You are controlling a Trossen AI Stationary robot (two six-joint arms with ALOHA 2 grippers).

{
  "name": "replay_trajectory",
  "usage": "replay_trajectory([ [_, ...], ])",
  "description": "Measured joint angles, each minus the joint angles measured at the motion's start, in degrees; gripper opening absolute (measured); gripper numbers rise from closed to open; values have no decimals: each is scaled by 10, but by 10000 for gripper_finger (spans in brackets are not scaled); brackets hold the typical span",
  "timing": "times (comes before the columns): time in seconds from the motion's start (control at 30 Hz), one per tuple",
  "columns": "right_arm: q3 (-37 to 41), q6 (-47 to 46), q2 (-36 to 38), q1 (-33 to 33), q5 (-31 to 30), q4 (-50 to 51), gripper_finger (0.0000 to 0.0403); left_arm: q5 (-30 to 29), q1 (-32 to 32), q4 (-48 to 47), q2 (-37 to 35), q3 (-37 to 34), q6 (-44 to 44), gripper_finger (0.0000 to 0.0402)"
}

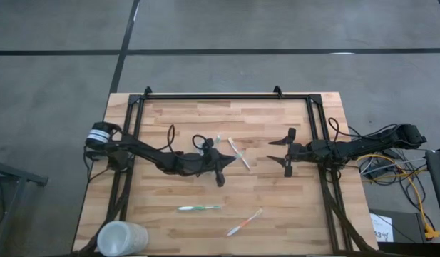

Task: Pick & Place toothbrushing station
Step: Put the green toothbrush into the transparent organizer

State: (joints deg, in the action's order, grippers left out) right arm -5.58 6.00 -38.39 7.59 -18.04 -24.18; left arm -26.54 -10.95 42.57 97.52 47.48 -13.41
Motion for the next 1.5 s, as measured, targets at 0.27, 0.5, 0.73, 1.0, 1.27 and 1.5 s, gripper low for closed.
replay_trajectory([
  [0.27,0,0,0,0,0,0,244,0,-3,-10,-17,-17,-18,5],
  [0.5,0,0,0,0,0,0,244,-2,-7,-3,-41,-38,-41,10],
  [0.73,0,0,0,0,0,0,244,-5,-8,78,-54,-83,-47,7],
  [1.0,0,0,0,0,0,0,244,-5,-11,171,-57,-126,-47,6],
  [1.27,0,0,0,0,0,0,244,-5,-13,177,-57,-133,-38,9],
  [1.5,0,0,0,0,0,0,244,-5,-12,187,-57,-138,-12,5],
])
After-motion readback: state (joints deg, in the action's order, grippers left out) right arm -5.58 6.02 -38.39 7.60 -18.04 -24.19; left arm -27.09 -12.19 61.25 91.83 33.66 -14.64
